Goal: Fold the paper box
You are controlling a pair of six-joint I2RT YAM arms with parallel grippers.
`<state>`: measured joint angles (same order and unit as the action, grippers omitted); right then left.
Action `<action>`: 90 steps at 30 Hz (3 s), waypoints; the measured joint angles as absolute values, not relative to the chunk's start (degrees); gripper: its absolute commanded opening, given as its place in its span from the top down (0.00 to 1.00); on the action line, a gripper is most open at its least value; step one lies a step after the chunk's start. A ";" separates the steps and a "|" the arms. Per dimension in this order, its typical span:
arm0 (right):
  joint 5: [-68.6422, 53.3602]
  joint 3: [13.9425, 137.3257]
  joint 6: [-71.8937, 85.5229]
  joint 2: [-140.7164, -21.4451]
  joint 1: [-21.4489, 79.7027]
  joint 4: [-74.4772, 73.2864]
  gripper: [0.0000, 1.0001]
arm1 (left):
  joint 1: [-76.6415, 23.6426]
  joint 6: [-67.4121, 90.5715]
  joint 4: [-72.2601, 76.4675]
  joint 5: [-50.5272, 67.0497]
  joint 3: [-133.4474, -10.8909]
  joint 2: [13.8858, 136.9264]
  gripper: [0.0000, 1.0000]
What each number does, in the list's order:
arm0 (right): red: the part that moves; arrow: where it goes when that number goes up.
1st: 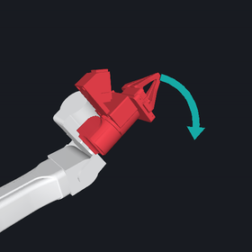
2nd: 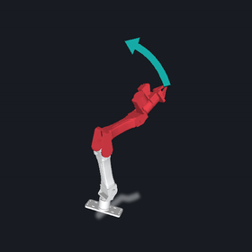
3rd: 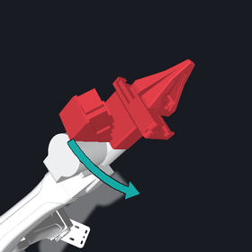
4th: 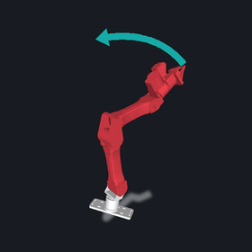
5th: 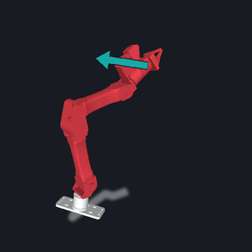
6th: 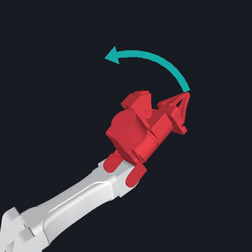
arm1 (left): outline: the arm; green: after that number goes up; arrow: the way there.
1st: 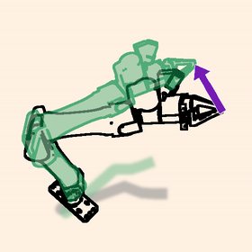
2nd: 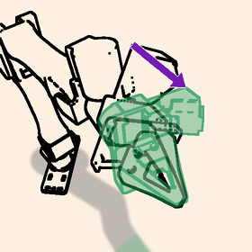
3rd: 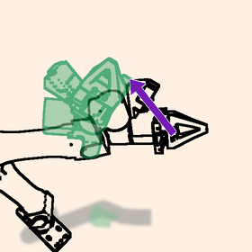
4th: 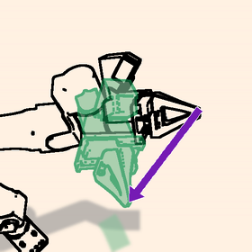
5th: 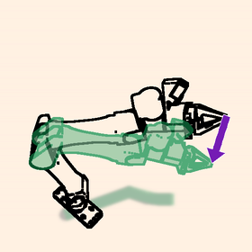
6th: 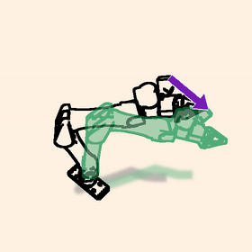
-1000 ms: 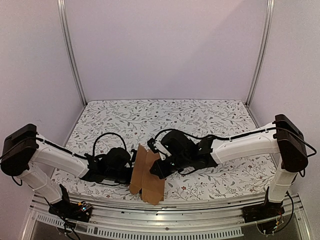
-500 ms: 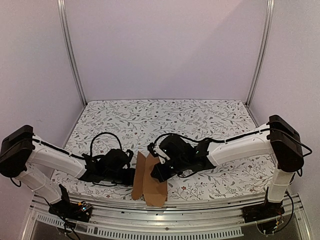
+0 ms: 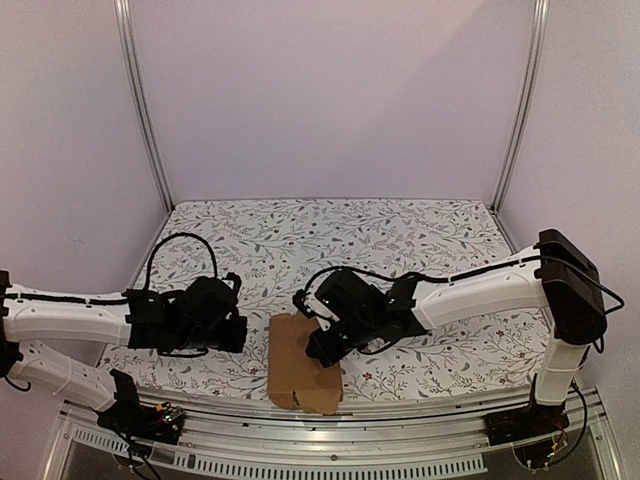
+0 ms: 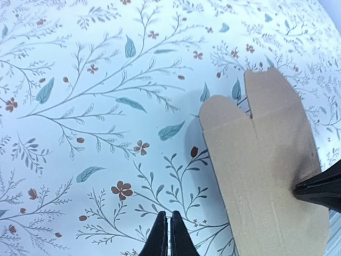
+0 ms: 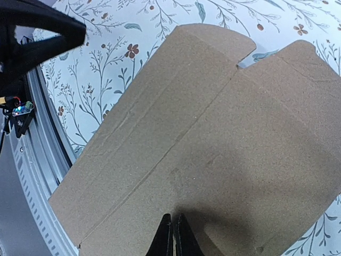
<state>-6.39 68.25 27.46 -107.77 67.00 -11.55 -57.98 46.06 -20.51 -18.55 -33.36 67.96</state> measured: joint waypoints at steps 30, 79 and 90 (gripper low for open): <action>0.45 52.27 27.07 -83.26 71.66 -27.20 0.93 | -57.56 23.22 -18.24 -8.29 -61.47 78.87 0.97; -3.49 50.39 40.86 -96.16 69.63 -5.89 0.93 | -56.95 29.43 -19.29 -7.79 -45.12 81.80 1.00; -4.16 55.35 40.93 -102.54 61.71 -1.74 0.93 | -56.95 30.46 -19.62 -8.75 -44.29 79.18 1.00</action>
<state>-4.16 55.35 40.93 -102.54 61.71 -1.74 -56.95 30.46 -19.62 -8.75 -44.29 79.18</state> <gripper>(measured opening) 0.067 0.005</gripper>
